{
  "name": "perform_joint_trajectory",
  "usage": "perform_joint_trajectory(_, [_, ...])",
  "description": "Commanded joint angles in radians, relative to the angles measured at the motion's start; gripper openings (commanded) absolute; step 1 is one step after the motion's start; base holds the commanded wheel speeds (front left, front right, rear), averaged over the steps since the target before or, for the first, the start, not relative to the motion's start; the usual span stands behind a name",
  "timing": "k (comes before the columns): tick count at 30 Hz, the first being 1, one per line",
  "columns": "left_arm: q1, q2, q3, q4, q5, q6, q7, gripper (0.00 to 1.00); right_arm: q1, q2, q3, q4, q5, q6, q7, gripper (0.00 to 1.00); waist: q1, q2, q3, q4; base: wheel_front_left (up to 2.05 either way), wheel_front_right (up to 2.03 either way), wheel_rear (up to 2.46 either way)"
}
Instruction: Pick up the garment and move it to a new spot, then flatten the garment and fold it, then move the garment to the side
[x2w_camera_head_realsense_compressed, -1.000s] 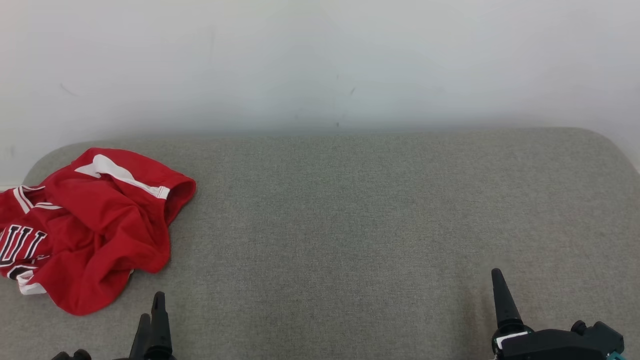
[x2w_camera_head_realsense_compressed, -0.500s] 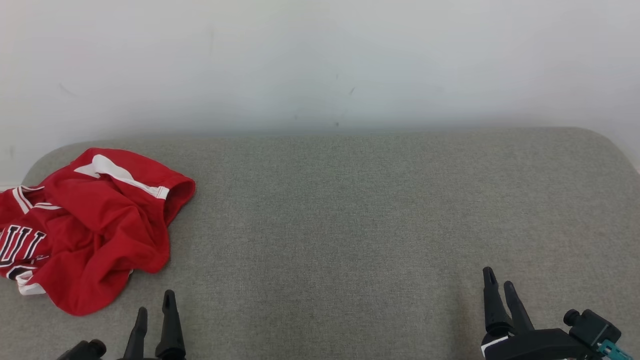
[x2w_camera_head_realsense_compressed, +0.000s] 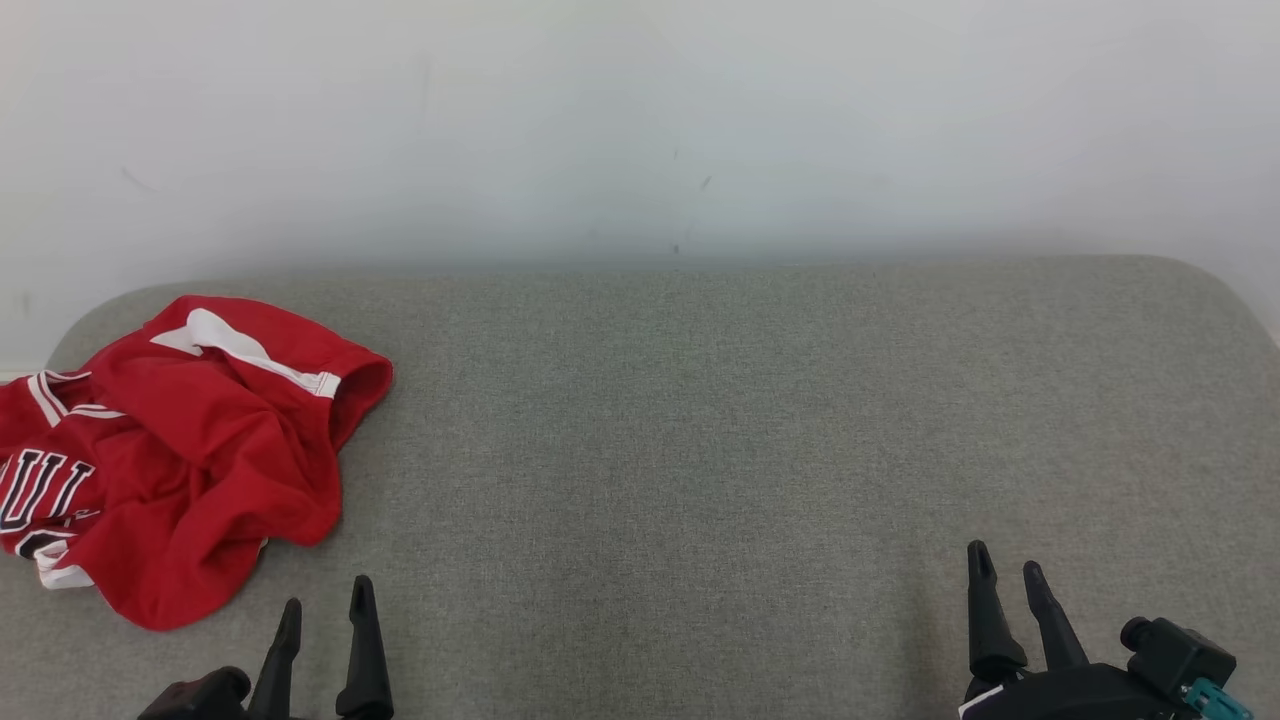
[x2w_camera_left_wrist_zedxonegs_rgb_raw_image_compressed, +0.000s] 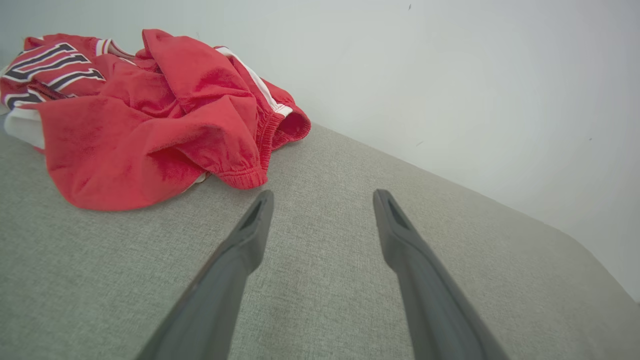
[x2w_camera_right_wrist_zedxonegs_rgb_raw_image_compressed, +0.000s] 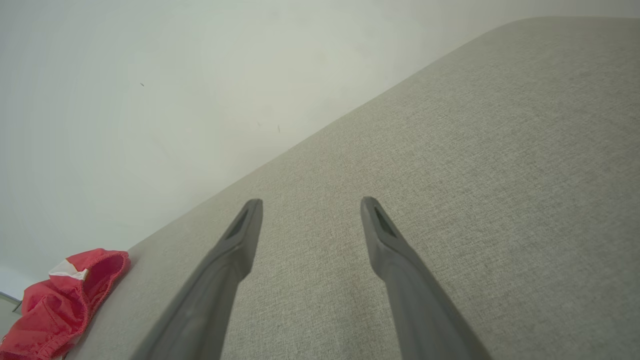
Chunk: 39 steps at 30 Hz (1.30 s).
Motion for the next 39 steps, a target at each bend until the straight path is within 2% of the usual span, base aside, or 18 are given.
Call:
perform_joint_trajectory(1, [0.002, 0.009, -0.006, -0.014, 0.029, 0.000, -0.011, 1.00, -0.001, -0.001, -0.002, -0.004, -0.031, -0.001, -0.010, 1.00, 0.0000, 0.0000, 0.000, 0.000, 0.00, 0.00, 0.00])
perform_joint_trajectory(18, [0.012, 0.034, -0.057, -0.003, 0.200, 0.005, -0.053, 1.00, -0.005, -0.002, 0.002, 0.035, -0.232, -0.001, -0.051, 1.00, 0.0000, 0.0000, -0.006, 0.004, 0.00, 0.00, 0.00])
perform_joint_trajectory(39, [0.007, 0.021, -0.060, 0.075, 0.321, -0.004, -0.094, 1.00, -0.003, -0.002, 0.004, 0.074, -0.396, -0.002, -0.093, 1.00, 0.0000, 0.0000, -0.017, 0.006, 0.00, 0.00, 0.00])
